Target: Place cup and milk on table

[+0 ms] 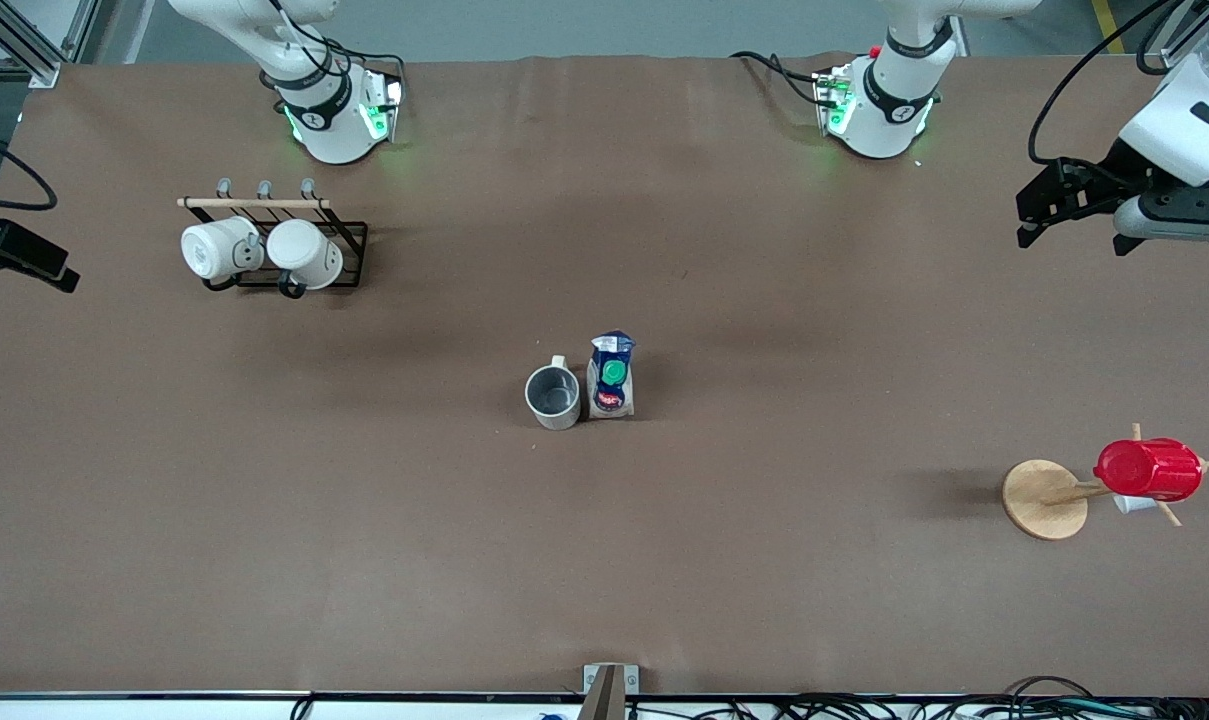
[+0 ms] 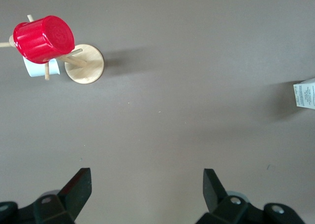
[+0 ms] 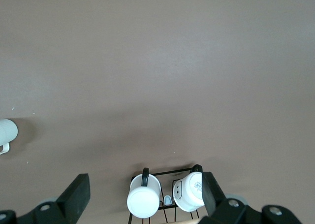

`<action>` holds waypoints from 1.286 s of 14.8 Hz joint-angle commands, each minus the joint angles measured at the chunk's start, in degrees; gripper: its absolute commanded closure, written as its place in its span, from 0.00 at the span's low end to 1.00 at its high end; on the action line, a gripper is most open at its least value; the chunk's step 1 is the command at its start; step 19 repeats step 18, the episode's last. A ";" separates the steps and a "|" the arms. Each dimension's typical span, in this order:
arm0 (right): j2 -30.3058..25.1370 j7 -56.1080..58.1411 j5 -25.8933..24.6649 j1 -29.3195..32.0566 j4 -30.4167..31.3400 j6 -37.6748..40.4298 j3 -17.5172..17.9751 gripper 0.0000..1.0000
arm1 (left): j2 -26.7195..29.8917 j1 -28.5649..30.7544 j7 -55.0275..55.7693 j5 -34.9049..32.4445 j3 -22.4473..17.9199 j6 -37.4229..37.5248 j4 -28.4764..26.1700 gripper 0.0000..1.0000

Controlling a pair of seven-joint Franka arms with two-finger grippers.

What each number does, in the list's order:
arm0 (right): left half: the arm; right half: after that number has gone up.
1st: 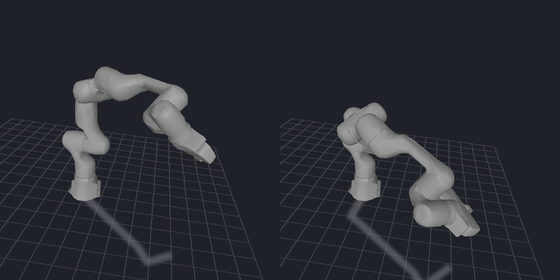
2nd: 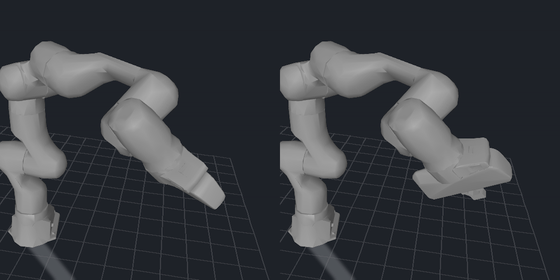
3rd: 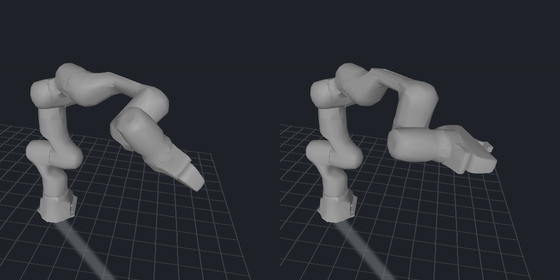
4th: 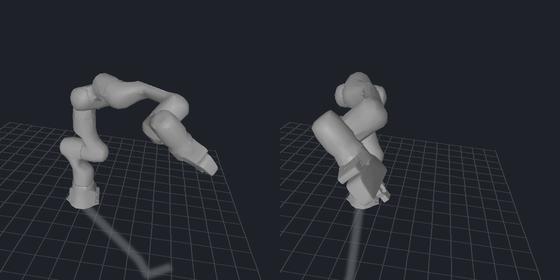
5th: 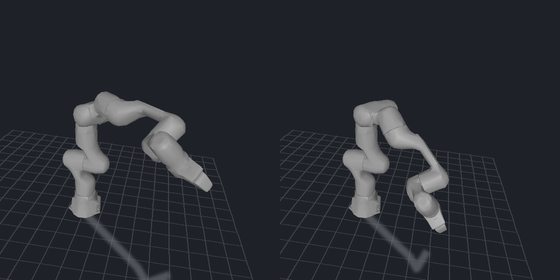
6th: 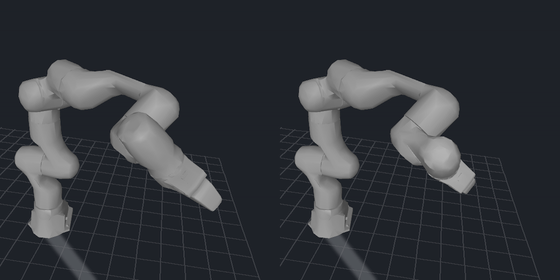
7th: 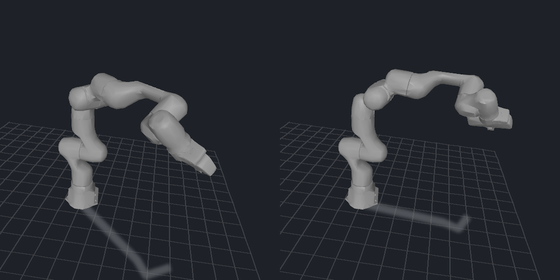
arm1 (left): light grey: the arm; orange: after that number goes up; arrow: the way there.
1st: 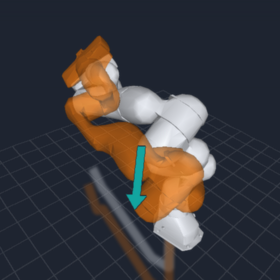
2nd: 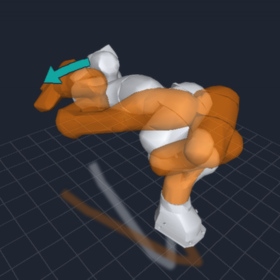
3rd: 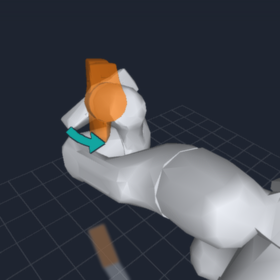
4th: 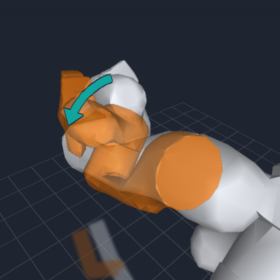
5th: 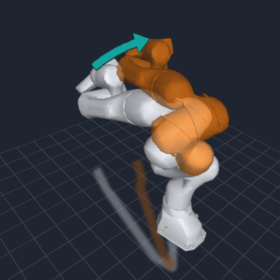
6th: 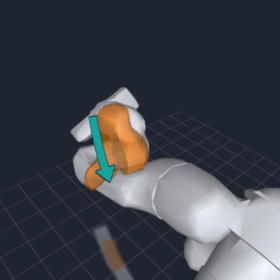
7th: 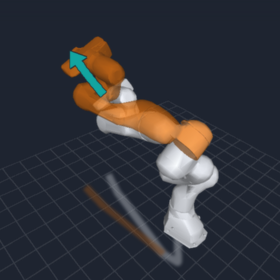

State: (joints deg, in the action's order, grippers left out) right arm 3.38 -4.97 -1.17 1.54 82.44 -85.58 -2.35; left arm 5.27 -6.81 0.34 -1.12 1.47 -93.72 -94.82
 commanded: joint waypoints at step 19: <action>-1.18 0.23 0.82 0.74 1.05 -0.11 0.42 0.00 | -3.78 1.01 -0.86 3.24 0.64 -0.59 2.88 0.00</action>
